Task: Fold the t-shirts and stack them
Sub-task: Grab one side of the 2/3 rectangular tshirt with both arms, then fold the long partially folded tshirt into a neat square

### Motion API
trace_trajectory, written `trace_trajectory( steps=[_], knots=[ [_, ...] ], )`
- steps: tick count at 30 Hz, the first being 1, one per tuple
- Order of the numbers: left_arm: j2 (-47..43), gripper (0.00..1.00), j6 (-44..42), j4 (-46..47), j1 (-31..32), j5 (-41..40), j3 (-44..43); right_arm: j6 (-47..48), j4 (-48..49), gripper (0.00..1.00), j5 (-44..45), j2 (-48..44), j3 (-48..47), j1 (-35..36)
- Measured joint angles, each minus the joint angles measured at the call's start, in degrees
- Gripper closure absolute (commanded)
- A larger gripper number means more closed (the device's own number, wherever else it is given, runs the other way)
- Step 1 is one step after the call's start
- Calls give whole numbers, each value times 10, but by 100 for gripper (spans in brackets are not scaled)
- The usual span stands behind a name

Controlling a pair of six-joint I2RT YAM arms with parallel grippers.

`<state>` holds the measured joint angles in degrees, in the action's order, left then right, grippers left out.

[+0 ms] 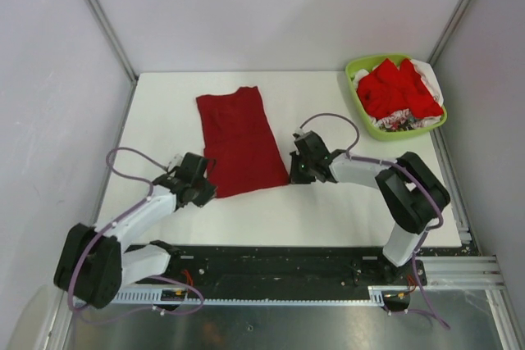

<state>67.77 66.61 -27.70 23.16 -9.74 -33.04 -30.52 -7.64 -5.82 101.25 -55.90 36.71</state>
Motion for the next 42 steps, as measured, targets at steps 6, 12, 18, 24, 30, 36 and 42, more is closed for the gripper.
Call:
trace_trajectory(
  steps=[6,12,18,24,30,36,42],
  knots=[
    [-84,100,10,-53,1,4,36,-35,-7,100,10,-60,59,76],
    [-124,100,9,-98,1,4,53,-66,-18,100,34,-84,71,146],
    [-143,100,-19,-114,1,5,49,-75,-31,100,63,-96,75,152],
    [-142,100,-66,-125,1,7,3,-74,-44,100,89,-148,75,151],
    [-146,100,-100,-134,1,8,-49,-68,-69,100,117,-177,62,149],
    [-143,100,-127,-143,1,-2,-124,-48,-96,100,144,-179,5,138],
    [-103,100,-149,-143,-4,-13,-215,-23,-106,100,159,-180,-57,104]
  ],
)
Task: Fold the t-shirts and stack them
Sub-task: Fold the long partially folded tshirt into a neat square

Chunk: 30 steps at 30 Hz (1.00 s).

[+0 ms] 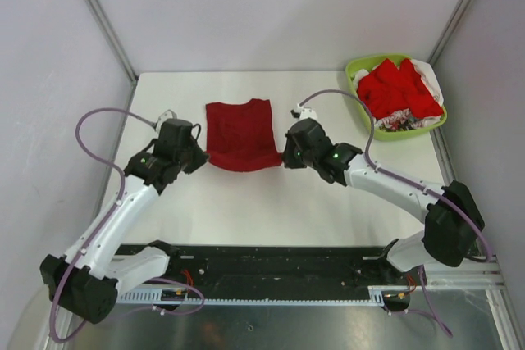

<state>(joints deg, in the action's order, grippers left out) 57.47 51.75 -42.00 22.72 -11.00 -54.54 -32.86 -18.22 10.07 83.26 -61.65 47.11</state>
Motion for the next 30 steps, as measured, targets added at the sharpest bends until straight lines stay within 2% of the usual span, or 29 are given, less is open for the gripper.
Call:
trace_trajectory(
  steps=[9,19,30],
  knots=[
    [132,100,-25,28,-54,9,-80,29,35,100,-9,54,-100,-72],
    [332,100,-46,90,-109,54,-208,59,93,100,-36,224,-228,-124],
    [482,100,-53,127,-142,72,-354,91,114,100,-42,394,-436,-151]
  ],
)
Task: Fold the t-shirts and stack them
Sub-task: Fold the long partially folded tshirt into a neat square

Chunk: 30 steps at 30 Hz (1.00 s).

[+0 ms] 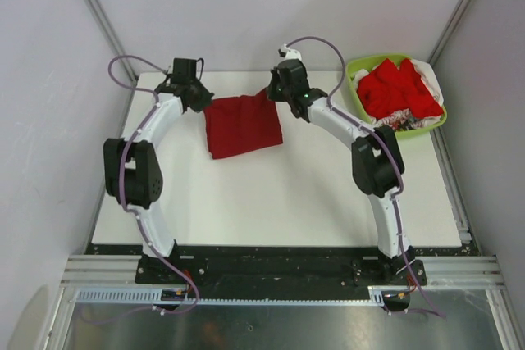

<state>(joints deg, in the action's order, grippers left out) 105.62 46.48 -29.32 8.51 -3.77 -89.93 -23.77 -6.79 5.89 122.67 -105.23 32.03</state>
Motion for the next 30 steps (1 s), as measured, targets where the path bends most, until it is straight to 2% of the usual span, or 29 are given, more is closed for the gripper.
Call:
trace_trajectory(
  steps=[10,16,21,23,26,28,29,30],
  knots=[
    [138,100,0,47,-27,12,-68,14,27,100,-23,166,-139,-22],
    [165,100,1,59,-45,14,-68,4,23,100,-40,242,-217,-42],
    [165,100,2,80,-53,16,-68,-2,24,99,-45,255,-243,-47],
    [165,100,5,85,-55,17,-68,-2,27,89,-45,255,-248,-47],
    [165,100,5,91,-58,20,-68,-4,33,59,-48,255,-252,-46],
    [165,95,5,95,-61,21,-67,-5,34,40,-48,258,-257,-47],
    [165,92,5,97,-62,22,-66,-7,34,35,-48,259,-259,-47],
    [165,83,5,98,-63,25,-66,-3,31,31,-48,261,-265,-48]
  ],
)
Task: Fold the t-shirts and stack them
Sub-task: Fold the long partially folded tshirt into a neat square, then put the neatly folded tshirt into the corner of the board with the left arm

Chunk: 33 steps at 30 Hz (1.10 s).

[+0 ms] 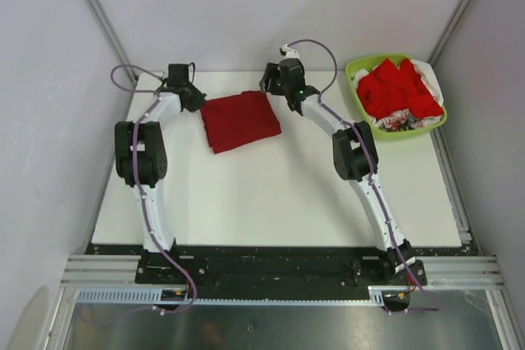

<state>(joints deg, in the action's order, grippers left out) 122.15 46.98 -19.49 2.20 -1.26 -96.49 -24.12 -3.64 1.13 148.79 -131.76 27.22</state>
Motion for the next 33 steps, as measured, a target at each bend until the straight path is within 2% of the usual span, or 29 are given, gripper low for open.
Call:
trace_trajectory(
  steps=[3,4,6,8,10,13,15,17,25,33],
  knots=[
    [1,30,-8,5,-6,3,0,6,-16,28,2,9,-30,-1],
    [1,21,-11,9,-10,6,0,8,-24,29,4,9,-37,-1],
    [1,17,-17,14,-22,15,0,11,-34,33,7,9,-46,-1],
    [1,25,-21,17,-38,21,0,14,-43,40,10,2,-38,1],
    [0,40,-21,18,-48,24,1,13,-55,54,9,-13,-7,3],
    [-10,62,-21,23,-56,33,14,4,-76,67,0,-39,49,6],
    [-24,72,-19,26,-47,44,36,-2,-85,69,-8,-56,87,9],
    [-40,78,-16,28,-28,52,66,-7,-89,69,-14,-76,135,13],
    [-57,84,-5,35,83,101,140,-13,-99,68,-17,-130,233,21],
    [-59,84,0,50,113,115,157,-24,-101,69,-21,-166,274,21]
  ],
)
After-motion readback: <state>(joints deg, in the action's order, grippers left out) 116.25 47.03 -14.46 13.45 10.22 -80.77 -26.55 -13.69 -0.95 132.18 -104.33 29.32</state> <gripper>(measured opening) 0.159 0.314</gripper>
